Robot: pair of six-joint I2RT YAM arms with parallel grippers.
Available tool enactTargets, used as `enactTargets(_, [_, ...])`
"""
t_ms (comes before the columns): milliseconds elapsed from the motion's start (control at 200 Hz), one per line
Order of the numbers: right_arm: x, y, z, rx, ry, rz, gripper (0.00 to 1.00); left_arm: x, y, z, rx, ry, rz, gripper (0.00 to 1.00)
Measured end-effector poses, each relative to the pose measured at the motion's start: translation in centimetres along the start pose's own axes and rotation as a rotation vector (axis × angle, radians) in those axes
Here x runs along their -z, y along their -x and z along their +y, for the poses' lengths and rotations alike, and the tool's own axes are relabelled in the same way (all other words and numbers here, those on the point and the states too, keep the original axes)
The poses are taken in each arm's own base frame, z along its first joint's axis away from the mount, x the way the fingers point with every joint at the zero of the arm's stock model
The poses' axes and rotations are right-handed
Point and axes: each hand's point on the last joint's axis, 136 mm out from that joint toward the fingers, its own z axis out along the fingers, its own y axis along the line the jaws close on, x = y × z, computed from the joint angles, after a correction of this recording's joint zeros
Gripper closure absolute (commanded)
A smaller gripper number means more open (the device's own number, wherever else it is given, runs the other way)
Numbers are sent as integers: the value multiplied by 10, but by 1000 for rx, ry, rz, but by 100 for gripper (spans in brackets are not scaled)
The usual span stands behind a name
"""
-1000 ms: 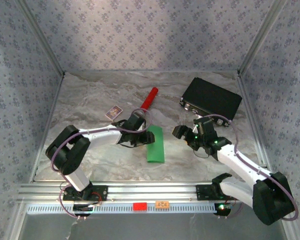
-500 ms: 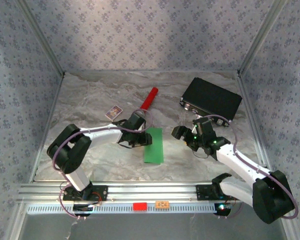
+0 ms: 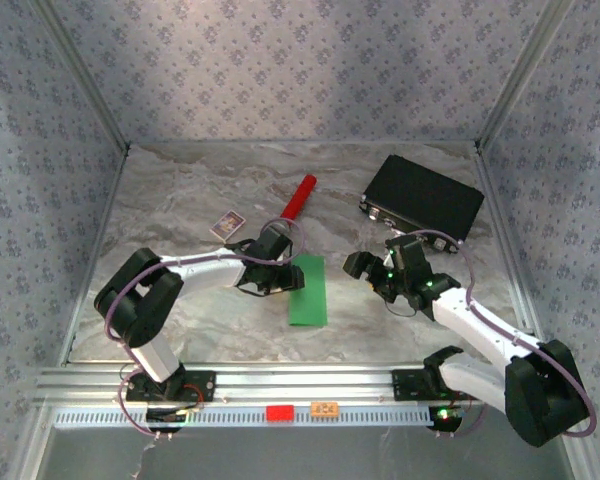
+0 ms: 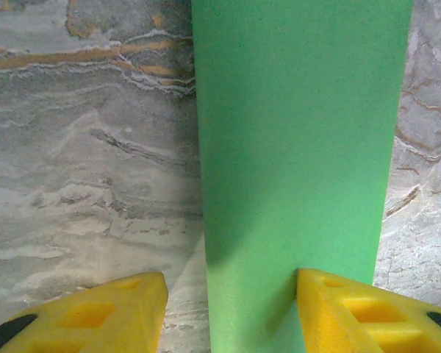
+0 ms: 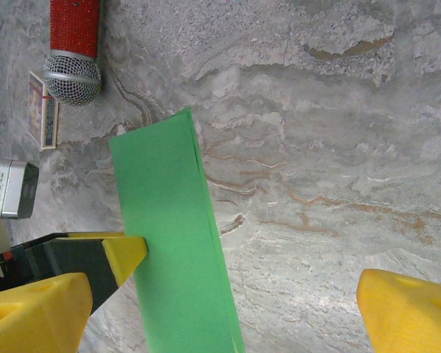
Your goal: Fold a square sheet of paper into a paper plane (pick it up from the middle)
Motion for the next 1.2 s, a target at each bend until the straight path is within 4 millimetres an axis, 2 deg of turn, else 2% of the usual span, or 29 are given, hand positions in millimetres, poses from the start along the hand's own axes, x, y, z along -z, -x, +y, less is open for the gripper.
enactTargets(370, [0, 0, 0, -4, -2, 1, 5, -3, 0, -1, -5, 63, 7, 46])
enactTargets(635, [0, 1, -1, -4, -6, -4, 4, -3, 0, 1, -3, 110, -6, 50])
enactTargets(1199, [0, 1, -1, -7, -7, -5, 4, -4, 1, 3, 22, 131, -15, 51])
